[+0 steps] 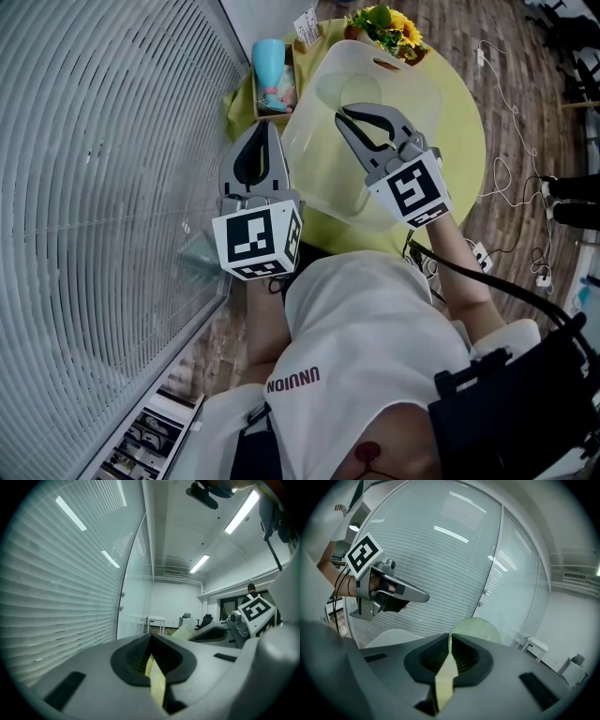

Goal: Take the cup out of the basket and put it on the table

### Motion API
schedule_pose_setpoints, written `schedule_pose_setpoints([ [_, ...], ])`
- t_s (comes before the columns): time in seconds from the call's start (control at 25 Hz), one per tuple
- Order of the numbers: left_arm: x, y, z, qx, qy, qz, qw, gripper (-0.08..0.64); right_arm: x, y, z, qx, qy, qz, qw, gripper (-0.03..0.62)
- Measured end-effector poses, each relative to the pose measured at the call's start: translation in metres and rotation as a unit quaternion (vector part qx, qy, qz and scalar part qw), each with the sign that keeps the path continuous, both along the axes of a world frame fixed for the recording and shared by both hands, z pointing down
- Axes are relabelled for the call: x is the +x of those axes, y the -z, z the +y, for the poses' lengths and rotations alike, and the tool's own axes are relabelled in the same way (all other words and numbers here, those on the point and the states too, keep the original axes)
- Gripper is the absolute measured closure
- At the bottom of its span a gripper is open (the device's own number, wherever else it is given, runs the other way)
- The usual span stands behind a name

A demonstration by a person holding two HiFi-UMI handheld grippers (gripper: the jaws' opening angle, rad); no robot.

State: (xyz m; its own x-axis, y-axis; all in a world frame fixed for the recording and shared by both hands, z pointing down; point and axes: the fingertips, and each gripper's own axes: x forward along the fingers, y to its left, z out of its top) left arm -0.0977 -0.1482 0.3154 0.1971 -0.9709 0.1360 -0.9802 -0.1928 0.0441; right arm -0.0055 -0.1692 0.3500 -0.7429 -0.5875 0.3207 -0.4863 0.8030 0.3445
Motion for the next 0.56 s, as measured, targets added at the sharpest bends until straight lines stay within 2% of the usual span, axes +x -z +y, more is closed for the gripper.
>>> schedule_pose_setpoints([
  [0.56, 0.0004, 0.0020, 0.0002, 0.002, -0.001, 0.000, 1.0000, 0.548, 0.0000, 0.0006, 0.0001, 0.001, 0.001, 0.001, 1.000, 0.557],
])
